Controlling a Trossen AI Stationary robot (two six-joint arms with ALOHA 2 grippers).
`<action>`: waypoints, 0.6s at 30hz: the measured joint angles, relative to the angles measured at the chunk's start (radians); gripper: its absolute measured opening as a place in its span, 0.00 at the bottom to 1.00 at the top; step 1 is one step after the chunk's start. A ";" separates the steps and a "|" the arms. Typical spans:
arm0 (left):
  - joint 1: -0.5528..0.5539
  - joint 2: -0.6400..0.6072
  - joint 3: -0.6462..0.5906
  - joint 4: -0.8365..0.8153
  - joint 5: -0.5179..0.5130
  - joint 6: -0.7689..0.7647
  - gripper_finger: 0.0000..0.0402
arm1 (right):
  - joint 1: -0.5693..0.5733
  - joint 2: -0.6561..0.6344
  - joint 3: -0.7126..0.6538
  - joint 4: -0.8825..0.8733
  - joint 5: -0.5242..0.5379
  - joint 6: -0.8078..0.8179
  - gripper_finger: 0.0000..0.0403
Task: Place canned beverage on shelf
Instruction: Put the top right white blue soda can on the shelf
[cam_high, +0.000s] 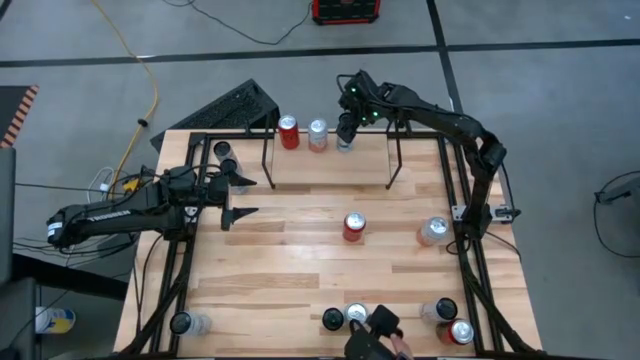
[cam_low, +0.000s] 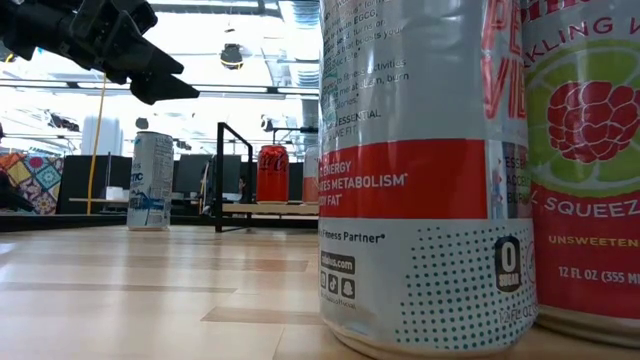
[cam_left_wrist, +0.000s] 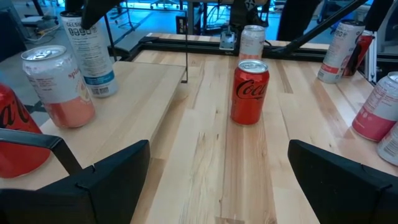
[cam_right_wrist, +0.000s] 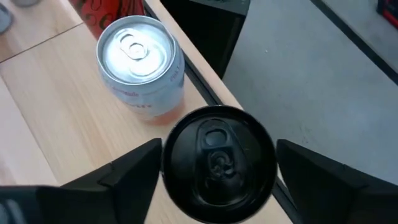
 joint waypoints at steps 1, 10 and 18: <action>0.000 0.000 0.000 0.000 0.000 0.000 0.92 | 0.000 0.000 0.000 -0.001 0.002 0.003 0.79; 0.000 0.000 0.000 0.000 0.000 0.000 0.92 | 0.004 0.000 0.000 -0.006 0.015 0.109 0.71; 0.000 0.000 0.000 0.000 0.000 0.000 0.92 | 0.065 0.000 0.000 -0.026 0.187 0.314 0.72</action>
